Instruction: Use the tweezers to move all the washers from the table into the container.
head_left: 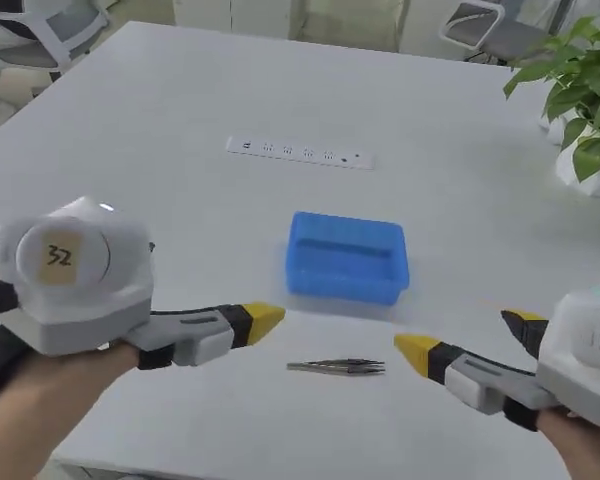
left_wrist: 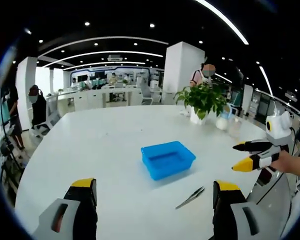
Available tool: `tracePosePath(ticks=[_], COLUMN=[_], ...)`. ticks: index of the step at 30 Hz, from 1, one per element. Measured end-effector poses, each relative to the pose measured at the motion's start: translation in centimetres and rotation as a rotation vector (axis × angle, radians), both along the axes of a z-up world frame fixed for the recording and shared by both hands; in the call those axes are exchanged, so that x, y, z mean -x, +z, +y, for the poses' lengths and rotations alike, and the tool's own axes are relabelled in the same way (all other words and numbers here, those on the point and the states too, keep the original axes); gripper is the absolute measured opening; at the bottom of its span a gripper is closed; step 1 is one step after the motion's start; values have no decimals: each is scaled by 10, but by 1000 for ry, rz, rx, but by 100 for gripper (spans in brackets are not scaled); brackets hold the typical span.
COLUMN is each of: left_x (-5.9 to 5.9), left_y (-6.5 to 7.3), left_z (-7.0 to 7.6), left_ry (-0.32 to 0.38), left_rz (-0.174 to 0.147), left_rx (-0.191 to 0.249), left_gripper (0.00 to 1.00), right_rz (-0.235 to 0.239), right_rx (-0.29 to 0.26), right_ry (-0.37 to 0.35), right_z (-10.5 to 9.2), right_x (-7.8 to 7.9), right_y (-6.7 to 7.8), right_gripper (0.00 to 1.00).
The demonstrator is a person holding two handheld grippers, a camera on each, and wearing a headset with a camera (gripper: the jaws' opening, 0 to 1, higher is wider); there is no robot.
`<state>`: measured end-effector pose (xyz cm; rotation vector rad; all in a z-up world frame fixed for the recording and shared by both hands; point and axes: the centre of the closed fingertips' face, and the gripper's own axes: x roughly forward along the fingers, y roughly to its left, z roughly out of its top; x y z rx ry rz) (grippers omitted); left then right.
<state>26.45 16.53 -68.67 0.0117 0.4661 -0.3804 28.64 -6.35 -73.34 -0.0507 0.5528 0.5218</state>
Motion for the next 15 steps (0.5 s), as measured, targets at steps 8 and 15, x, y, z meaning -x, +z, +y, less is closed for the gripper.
tracePosePath(ticks=[8, 15], left_x=[8, 8], left_y=[-7, -11], left_z=[10, 14], left_ry=[69, 81], left_rz=[16, 20], left_rx=[-15, -36], left_gripper=[99, 99], right_rz=[-1, 0], right_rx=[8, 2], right_ry=[-33, -39], right_z=[-9, -10], right_x=[2, 1], right_y=[0, 3], right_gripper=[89, 90])
